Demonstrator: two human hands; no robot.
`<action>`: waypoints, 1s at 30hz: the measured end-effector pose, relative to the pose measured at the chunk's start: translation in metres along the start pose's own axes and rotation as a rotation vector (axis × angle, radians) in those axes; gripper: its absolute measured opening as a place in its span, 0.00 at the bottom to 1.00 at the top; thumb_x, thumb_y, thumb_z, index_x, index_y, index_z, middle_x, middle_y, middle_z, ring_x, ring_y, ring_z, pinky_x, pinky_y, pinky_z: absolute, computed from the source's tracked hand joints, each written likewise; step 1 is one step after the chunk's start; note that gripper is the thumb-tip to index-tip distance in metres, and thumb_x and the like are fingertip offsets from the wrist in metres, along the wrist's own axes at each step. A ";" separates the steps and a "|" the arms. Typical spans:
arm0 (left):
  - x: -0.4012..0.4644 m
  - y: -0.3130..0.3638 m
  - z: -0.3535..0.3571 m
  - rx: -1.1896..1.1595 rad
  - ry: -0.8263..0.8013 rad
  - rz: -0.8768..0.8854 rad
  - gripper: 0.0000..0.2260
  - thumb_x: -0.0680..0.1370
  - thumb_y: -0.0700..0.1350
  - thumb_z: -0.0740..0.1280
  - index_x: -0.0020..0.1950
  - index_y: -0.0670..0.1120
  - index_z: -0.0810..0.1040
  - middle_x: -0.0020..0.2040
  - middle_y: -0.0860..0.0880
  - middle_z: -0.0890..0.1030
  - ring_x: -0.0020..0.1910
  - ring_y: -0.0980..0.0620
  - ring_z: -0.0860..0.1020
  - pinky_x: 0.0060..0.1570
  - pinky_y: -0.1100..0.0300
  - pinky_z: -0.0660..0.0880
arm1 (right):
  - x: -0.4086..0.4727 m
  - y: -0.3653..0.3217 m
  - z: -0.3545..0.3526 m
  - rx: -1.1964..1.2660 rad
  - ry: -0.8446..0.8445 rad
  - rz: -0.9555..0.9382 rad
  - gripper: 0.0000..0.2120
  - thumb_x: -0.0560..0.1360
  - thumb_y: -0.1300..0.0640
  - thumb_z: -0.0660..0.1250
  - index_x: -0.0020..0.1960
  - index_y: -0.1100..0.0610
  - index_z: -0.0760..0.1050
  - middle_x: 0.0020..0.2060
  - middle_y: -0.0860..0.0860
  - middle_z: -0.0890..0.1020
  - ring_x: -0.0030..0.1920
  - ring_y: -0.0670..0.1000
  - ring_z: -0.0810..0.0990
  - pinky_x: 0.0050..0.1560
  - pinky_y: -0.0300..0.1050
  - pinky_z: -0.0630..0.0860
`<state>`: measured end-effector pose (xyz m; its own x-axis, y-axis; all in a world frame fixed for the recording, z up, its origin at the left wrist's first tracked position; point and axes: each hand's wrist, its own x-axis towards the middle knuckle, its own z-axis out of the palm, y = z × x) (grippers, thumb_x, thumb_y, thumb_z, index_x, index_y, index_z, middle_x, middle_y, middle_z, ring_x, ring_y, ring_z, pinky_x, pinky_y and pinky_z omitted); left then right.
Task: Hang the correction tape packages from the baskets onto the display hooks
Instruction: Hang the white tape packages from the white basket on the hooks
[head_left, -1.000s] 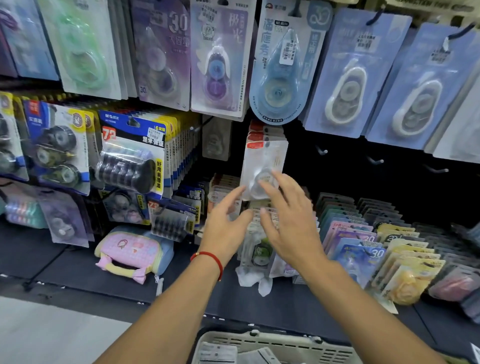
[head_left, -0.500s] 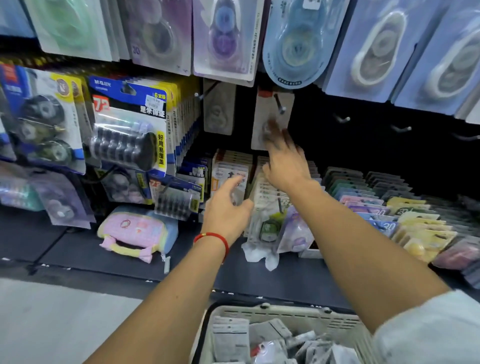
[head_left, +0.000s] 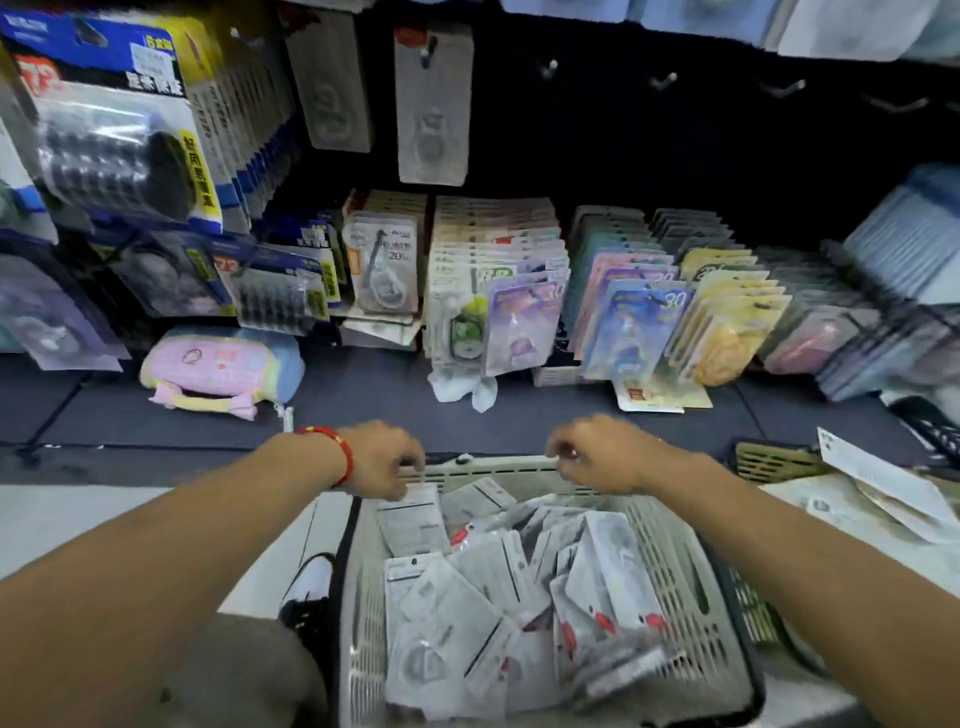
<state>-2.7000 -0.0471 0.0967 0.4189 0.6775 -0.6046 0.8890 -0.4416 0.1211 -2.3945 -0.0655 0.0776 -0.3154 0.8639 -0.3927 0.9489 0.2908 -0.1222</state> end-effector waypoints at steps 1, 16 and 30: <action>0.001 0.007 0.009 0.024 -0.023 -0.004 0.21 0.82 0.49 0.69 0.75 0.52 0.74 0.69 0.48 0.79 0.67 0.46 0.76 0.64 0.56 0.72 | -0.007 0.003 0.021 -0.034 -0.116 0.002 0.18 0.81 0.52 0.66 0.70 0.51 0.76 0.66 0.53 0.80 0.65 0.58 0.79 0.62 0.51 0.76; 0.002 0.147 0.130 -1.341 0.643 -0.228 0.12 0.77 0.31 0.69 0.50 0.48 0.83 0.53 0.47 0.85 0.47 0.50 0.81 0.47 0.64 0.77 | -0.038 0.006 0.098 0.527 0.396 0.119 0.06 0.86 0.53 0.63 0.56 0.55 0.74 0.48 0.50 0.85 0.49 0.53 0.82 0.47 0.46 0.69; 0.004 0.157 0.164 -1.442 0.619 -0.209 0.15 0.83 0.40 0.68 0.67 0.56 0.76 0.65 0.46 0.80 0.61 0.45 0.81 0.59 0.44 0.82 | -0.056 -0.027 0.088 1.490 -0.054 0.093 0.12 0.78 0.55 0.76 0.56 0.62 0.81 0.52 0.58 0.88 0.53 0.59 0.88 0.53 0.56 0.86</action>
<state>-2.5887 -0.2106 -0.0161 -0.0412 0.9365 -0.3483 0.2091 0.3489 0.9135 -2.4015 -0.1576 0.0221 -0.2854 0.8299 -0.4795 0.1124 -0.4678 -0.8766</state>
